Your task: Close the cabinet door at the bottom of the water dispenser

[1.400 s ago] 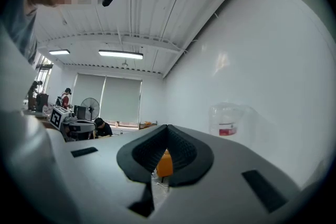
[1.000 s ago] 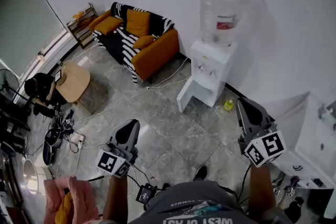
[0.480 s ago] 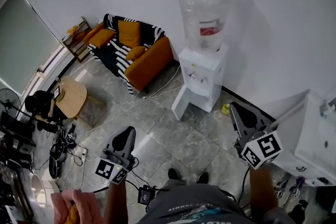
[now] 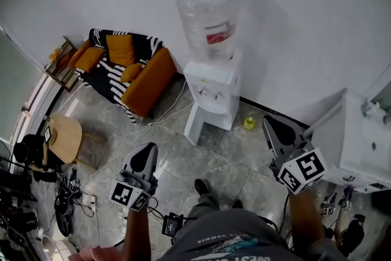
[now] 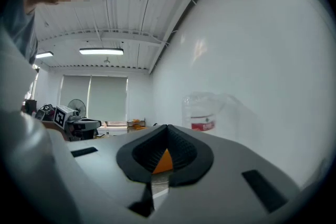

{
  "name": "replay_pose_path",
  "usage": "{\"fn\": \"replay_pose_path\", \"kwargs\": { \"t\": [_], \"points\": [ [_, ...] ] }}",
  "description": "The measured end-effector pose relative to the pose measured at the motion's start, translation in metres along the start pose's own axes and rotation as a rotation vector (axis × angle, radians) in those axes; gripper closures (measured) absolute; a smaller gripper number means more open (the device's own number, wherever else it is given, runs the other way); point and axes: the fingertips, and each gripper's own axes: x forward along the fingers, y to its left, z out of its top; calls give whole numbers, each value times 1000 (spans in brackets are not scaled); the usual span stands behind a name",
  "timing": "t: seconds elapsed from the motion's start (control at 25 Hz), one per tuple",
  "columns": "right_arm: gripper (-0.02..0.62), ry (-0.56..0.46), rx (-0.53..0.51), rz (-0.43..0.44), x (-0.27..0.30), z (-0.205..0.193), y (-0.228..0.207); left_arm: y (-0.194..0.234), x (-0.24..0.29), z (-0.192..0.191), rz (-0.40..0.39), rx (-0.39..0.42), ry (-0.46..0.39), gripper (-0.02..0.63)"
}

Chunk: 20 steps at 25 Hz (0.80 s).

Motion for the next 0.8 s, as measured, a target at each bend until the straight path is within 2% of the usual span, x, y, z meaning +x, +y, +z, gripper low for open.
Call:
{"fn": "replay_pose_path", "kwargs": {
  "t": [0.28,0.52,0.8],
  "points": [
    [568,21,-22,-84,47,10,-8,64,48,-9,-70,-26,-40,586],
    [568,34,-30,-162,85,10,-11,109,74,-26,-127,-69,-17,586],
    [568,58,-45,-225,116,19,-5,160,84,-51,-150,-115,-2,586]
  ]
}}
